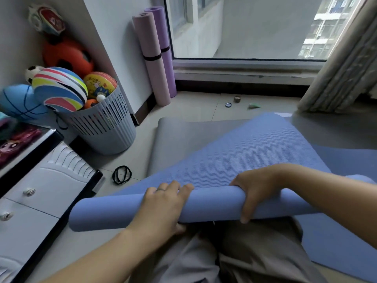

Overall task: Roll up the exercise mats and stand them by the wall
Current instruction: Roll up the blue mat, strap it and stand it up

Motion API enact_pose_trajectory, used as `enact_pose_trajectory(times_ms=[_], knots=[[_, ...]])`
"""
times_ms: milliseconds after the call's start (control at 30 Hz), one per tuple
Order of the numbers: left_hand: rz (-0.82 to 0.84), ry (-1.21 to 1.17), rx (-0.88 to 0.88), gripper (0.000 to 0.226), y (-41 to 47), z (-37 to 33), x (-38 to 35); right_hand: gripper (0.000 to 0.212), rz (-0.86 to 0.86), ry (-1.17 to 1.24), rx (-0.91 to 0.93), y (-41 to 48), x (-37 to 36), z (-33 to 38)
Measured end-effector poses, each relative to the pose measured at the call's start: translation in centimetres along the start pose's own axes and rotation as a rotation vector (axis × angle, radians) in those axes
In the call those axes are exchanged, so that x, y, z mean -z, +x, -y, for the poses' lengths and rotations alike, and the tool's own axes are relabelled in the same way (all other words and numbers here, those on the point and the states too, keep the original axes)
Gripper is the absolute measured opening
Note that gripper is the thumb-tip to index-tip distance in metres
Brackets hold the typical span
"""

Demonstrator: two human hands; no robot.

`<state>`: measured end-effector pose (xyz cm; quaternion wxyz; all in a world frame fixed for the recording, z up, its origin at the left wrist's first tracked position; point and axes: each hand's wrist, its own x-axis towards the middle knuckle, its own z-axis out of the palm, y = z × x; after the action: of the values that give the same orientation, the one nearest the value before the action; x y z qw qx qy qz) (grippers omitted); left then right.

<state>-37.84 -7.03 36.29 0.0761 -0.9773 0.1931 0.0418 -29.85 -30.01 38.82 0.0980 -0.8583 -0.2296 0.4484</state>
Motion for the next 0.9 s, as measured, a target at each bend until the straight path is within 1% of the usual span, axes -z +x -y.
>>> enact_pose_trajectory(times_ms=[33,67,100,133,200,233,267,300,367,400,467,500,567,600,667,733,800,900], knots=[[0.031,-0.047,0.020,0.079,0.5,0.3,0.0,0.054,-0.013,-0.005,-0.004,0.0,0.3,-0.1],[0.054,-0.085,0.020,0.076,1.1,0.6,0.1,0.058,-0.062,-0.028,0.002,-0.2,0.4,-0.3],[0.067,-0.132,0.015,0.073,1.6,0.9,0.4,0.064,-0.151,-0.082,0.017,-0.6,0.1,-0.7],[0.088,-0.195,0.016,0.071,2.0,1.3,0.6,0.071,-0.289,-0.183,0.036,-1.2,-0.5,-1.0],[0.194,-0.337,-0.005,0.064,2.4,2.2,1.0,0.075,-0.654,-0.484,0.097,-1.9,-2.3,-2.1],[0.246,-0.404,-0.017,0.061,2.5,2.6,1.2,0.072,-0.780,-0.571,0.143,-2.1,-3.5,-2.4],[0.281,-0.446,-0.036,0.057,2.7,3.0,1.3,0.068,-0.823,-0.584,0.155,-2.0,-4.2,-2.5],[0.295,-0.450,-0.054,0.053,3.0,3.4,1.3,0.063,-0.789,-0.564,0.135,-1.9,-4.5,-2.4],[0.234,-0.399,-0.068,0.054,3.4,3.4,1.4,0.057,-0.637,-0.501,0.056,-1.8,-3.7,-2.0],[0.172,-0.328,-0.061,0.061,3.4,3.1,1.1,0.056,-0.582,-0.491,0.036,-1.7,-3.0,-1.9],[-0.001,-0.130,-0.094,0.084,3.0,2.1,-0.2,0.055,-0.524,-0.426,0.041,-1.8,-1.8,-2.0],[-0.036,-0.076,-0.110,0.095,2.7,1.6,-0.7,0.053,-0.494,-0.392,0.036,-1.8,-1.4,-2.1],[-0.124,-0.067,-0.102,0.103,2.8,1.4,-1.2,0.047,-0.422,-0.356,0.028,-1.8,-0.5,-2.2],[-0.143,-0.070,-0.093,0.102,3.1,1.8,-1.1,0.045,-0.394,-0.330,0.026,-1.8,0.1,-2.0],[-0.118,-0.096,-0.091,0.098,3.8,2.5,0.5,0.042,-0.343,-0.291,0.018,-2.4,1.6,-1.3],[-0.119,-0.065,-0.088,0.087,4.0,3.0,2.5,0.042,-0.295,-0.253,0.007,-3.3,3.2,-0.8],[-0.103,-0.095,-0.080,0.078,3.6,3.2,3.9,0.042,-0.221,-0.208,-0.002,-4.1,4.2,-0.6],[-0.009,-0.063,-0.082,0.072,2.4,2.7,5.1,0.050,-0.061,-0.093,-0.004,-4.4,4.0,-0.5]])
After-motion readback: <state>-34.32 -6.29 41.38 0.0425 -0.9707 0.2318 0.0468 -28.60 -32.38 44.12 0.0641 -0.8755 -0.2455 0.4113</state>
